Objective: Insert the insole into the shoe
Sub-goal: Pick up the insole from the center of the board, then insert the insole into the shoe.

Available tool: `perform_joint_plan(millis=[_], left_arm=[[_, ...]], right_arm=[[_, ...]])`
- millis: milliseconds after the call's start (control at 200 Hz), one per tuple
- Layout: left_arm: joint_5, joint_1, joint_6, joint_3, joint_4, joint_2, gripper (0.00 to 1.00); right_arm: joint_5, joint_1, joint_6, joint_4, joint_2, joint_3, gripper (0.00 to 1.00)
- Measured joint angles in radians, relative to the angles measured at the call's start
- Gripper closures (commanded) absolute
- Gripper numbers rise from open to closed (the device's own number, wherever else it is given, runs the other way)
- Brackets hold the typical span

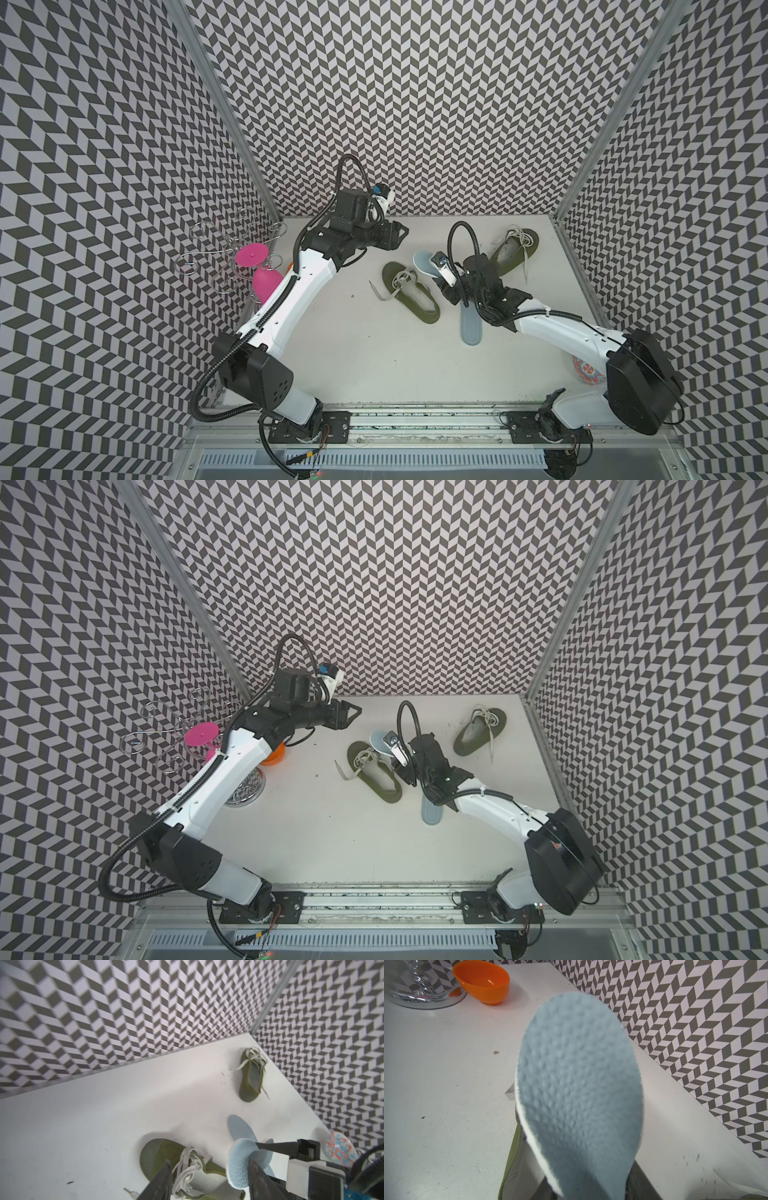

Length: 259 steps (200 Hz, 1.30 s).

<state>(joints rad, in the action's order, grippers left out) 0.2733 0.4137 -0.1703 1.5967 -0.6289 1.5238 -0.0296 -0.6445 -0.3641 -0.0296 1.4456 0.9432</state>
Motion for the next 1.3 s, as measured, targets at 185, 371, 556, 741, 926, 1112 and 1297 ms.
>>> perform_joint_plan(millis=[185, 371, 556, 741, 926, 1112, 1297], left_arm=[[-0.129, 0.058, -0.026, -0.281, 0.032, -0.049, 0.36], [-0.221, 0.164, 0.001, -0.375, 0.03, 0.04, 0.32], [-0.317, 0.184, 0.053, -0.311, 0.036, 0.154, 0.32], [-0.438, 0.188, 0.115, -0.242, 0.017, 0.254, 0.33], [-0.45, 0.188, 0.166, -0.208, 0.005, 0.291, 0.38], [-0.454, 0.188, 0.21, -0.185, 0.006, 0.317, 0.41], [-0.447, 0.188, 0.253, -0.169, -0.011, 0.347, 0.36]], right_arm=[[-0.031, 0.005, 0.115, -0.204, 0.042, 0.143, 0.58], [-0.05, 0.01, 0.22, -0.367, 0.053, 0.199, 0.58], [-0.047, 0.022, 0.287, -0.448, 0.048, 0.199, 0.58], [-0.036, 0.026, 0.317, -0.476, 0.031, 0.199, 0.62], [0.005, 0.026, 0.334, -0.507, 0.031, 0.199, 0.62], [0.03, 0.026, 0.348, -0.531, 0.031, 0.199, 0.62], [0.031, 0.026, 0.35, -0.541, 0.031, 0.199, 0.61]])
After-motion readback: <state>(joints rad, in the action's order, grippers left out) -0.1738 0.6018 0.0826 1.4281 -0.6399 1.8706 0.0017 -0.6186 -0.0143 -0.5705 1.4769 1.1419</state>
